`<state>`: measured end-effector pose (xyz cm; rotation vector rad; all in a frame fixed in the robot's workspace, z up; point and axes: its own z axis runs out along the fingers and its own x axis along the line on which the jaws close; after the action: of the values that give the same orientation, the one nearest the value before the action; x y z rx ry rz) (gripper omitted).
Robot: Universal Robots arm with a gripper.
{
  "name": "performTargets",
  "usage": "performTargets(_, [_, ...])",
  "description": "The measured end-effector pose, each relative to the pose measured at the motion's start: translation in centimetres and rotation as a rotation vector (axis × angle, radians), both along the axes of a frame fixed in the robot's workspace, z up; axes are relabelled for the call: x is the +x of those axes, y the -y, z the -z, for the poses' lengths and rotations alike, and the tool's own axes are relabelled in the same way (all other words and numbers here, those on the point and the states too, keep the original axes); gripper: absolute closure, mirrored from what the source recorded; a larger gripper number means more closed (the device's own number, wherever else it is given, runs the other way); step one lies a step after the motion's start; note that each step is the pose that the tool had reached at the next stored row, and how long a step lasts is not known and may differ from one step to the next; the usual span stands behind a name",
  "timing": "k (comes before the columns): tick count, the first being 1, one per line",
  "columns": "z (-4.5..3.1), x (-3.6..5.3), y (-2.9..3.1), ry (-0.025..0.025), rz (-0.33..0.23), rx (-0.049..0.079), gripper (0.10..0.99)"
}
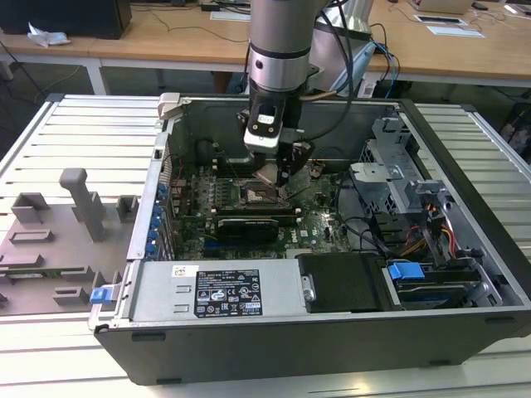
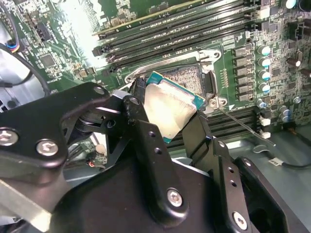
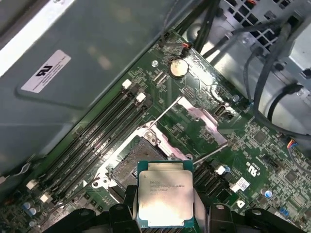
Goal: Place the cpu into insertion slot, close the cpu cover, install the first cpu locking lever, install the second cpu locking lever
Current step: 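Place the cpu into insertion slot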
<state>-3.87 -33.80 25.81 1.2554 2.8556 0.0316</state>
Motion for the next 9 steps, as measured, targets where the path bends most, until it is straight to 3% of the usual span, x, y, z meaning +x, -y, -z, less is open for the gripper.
performTargets(9, [0.08,0.0,0.0,0.0001,0.079,-0.005,0.545])
